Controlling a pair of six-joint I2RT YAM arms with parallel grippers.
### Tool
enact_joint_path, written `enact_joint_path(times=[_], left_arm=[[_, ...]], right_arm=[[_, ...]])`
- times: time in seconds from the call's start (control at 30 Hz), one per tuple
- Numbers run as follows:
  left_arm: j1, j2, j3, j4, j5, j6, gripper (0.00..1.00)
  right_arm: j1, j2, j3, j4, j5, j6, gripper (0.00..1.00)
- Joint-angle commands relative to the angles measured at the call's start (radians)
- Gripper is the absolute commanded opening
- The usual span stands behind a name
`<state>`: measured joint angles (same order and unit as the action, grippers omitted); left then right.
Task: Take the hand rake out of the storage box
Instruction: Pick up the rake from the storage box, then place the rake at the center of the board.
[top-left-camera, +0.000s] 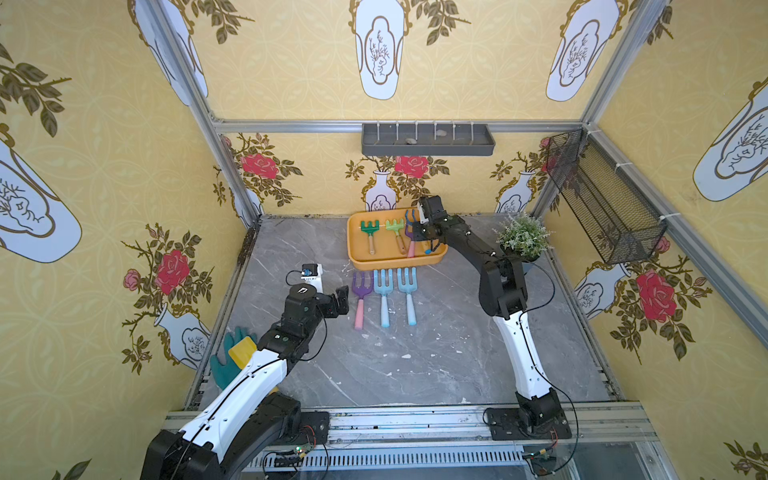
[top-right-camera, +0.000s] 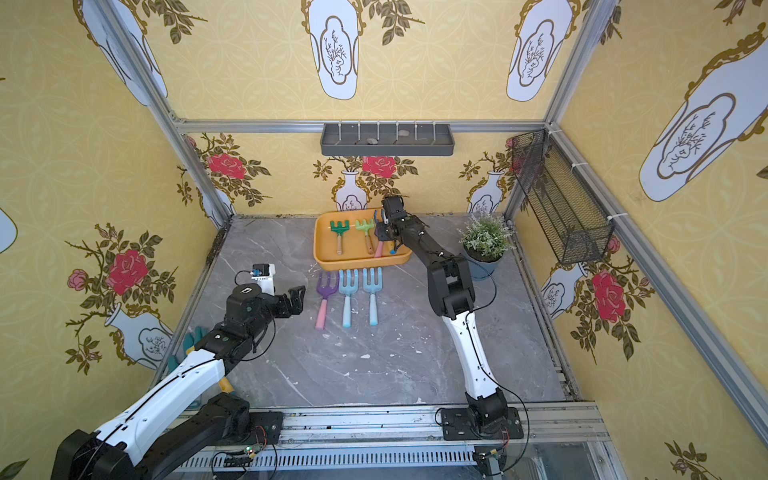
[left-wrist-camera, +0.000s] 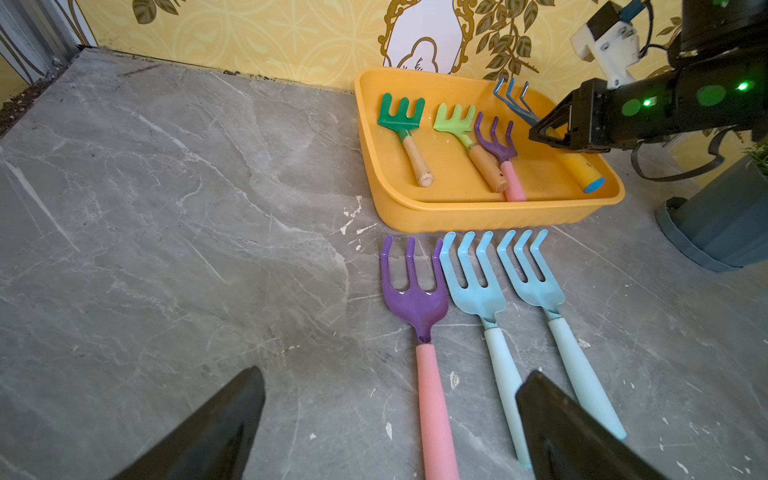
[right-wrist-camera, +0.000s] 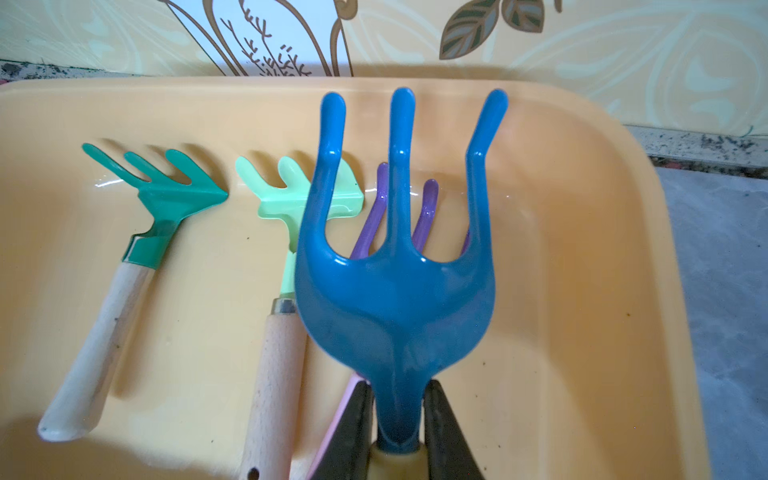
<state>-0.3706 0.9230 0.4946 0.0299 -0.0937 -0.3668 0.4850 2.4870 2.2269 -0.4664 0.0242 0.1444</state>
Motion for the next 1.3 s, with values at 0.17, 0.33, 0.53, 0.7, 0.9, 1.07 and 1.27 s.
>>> enact_joint_path(times=[0.17,0.33,0.53,0.7,0.9,1.07,1.27], left_arm=[[0.002,0.004,-0.004,0.010,-0.004,0.009,1.00],[0.001,-0.001,-0.005,0.003,-0.018,0.010,1.00],[0.001,-0.020,-0.011,-0.004,-0.027,-0.011,1.00],[0.002,-0.035,-0.011,-0.006,-0.004,-0.012,1.00],[0.001,-0.044,-0.016,-0.015,0.004,-0.015,1.00],[0.001,-0.044,-0.018,-0.015,0.005,-0.014,1.00],[0.002,-0.015,0.006,0.004,0.007,-0.031,1.00]], right_arm=[[0.021,-0.222,-0.205,0.102,0.065,0.014,0.00],[0.145,-0.553,-0.577,0.161,0.185,0.125,0.00],[0.300,-0.877,-1.142,0.304,0.356,0.305,0.00],[0.370,-0.924,-1.345,0.337,0.373,0.352,0.00],[0.326,-0.854,-1.396,0.427,0.313,0.339,0.00],[0.251,-0.770,-1.374,0.506,0.231,0.284,0.00],[0.211,-0.681,-1.313,0.512,0.211,0.255,0.11]])
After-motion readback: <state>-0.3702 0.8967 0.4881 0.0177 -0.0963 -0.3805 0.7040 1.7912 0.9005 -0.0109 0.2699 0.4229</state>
